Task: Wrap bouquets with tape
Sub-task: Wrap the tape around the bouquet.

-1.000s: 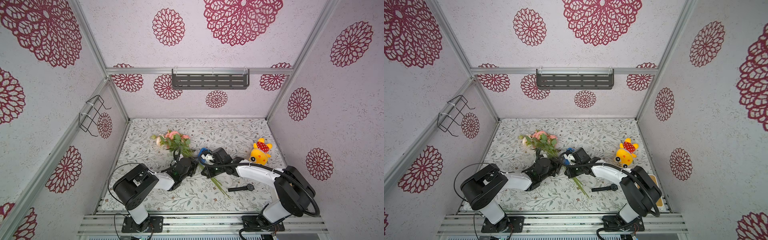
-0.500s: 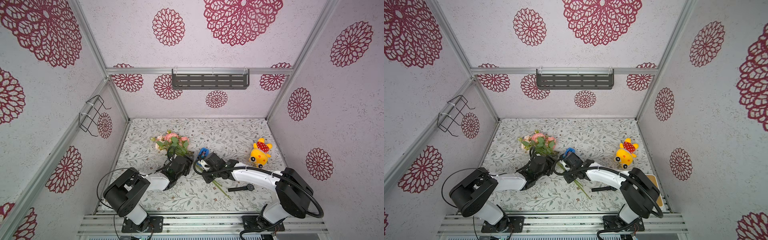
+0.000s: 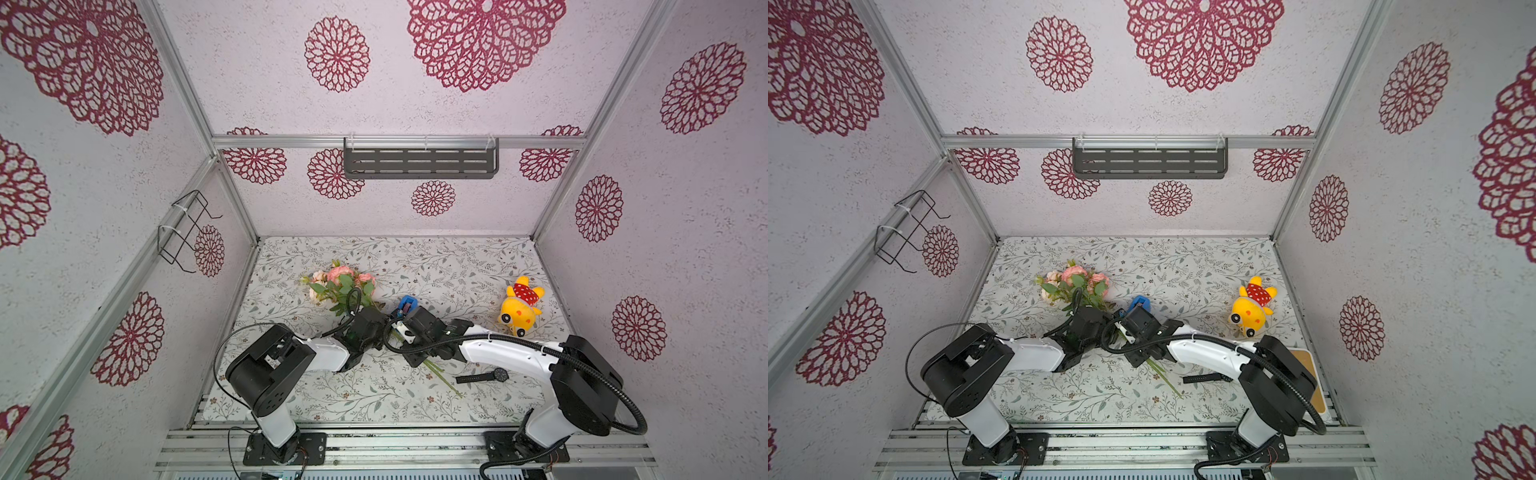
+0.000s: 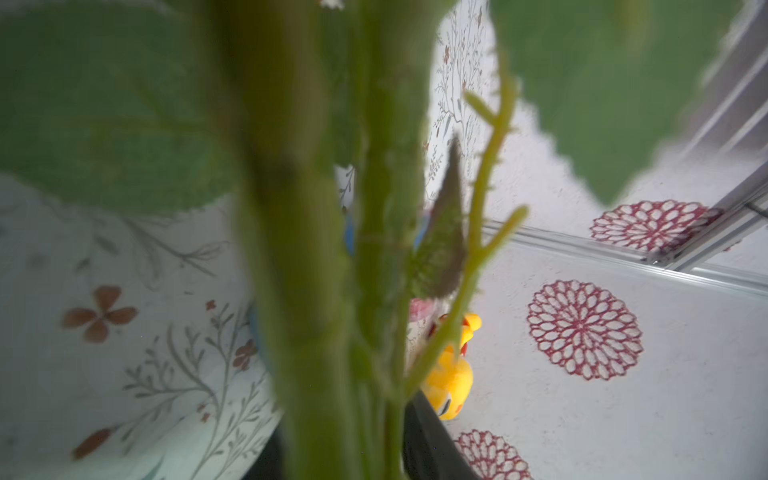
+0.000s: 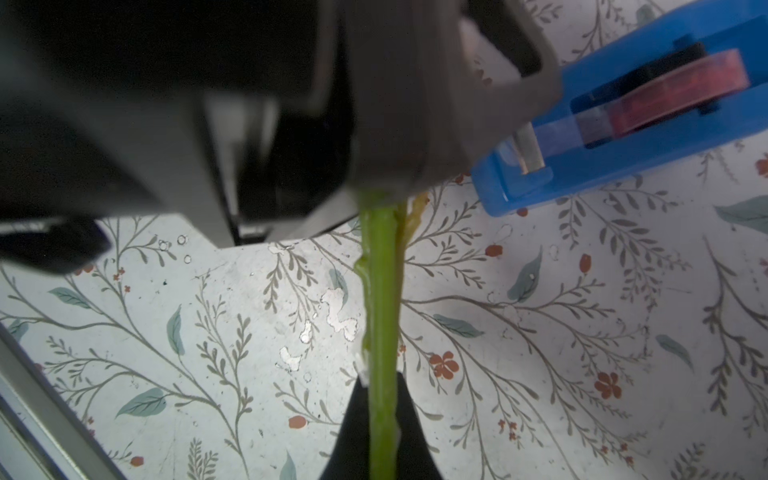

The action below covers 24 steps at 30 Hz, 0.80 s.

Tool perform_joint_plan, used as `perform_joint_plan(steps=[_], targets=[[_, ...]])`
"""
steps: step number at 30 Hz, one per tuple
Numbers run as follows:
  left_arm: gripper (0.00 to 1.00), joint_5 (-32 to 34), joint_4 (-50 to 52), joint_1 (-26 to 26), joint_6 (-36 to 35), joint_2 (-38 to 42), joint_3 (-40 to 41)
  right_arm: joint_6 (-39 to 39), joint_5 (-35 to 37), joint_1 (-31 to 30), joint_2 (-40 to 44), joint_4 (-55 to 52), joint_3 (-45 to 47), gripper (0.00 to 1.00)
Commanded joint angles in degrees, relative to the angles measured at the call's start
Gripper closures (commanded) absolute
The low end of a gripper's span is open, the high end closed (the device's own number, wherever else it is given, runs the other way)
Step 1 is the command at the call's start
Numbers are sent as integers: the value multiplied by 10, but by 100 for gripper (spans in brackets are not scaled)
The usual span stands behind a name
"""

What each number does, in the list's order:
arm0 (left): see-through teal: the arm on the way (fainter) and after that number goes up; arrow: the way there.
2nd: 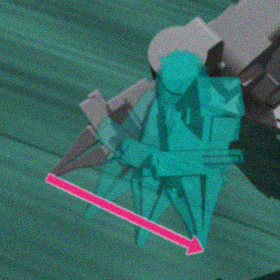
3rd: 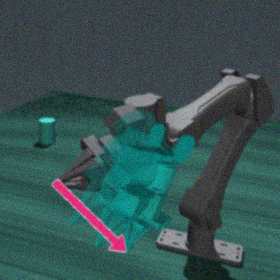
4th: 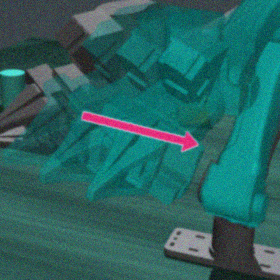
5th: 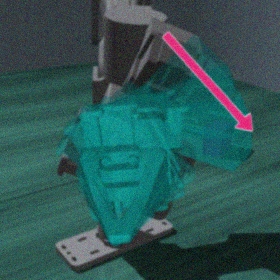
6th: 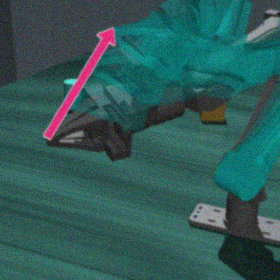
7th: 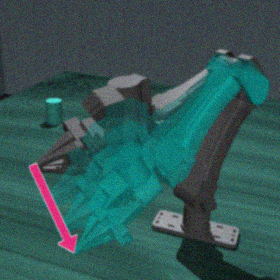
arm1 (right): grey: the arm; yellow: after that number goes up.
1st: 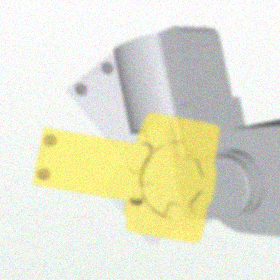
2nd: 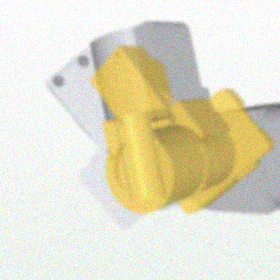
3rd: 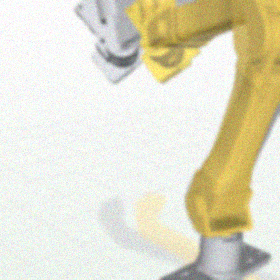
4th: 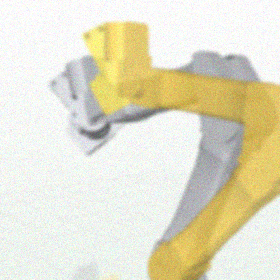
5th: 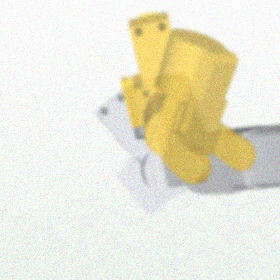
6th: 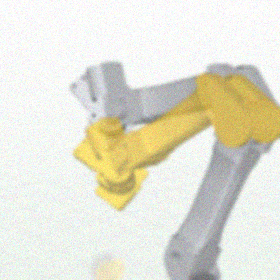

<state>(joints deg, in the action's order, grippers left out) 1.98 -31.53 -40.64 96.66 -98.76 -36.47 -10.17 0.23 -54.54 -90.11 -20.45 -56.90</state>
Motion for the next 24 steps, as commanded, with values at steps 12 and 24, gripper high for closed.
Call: perform_joint_plan(steps=[12,24], targets=[[100,-3,-33,-7,7,2,11,-56,-65,17,35,45,40,56],[100,11,-78,-15,3,2,19,-216,-315,123,33,225,146,53]])
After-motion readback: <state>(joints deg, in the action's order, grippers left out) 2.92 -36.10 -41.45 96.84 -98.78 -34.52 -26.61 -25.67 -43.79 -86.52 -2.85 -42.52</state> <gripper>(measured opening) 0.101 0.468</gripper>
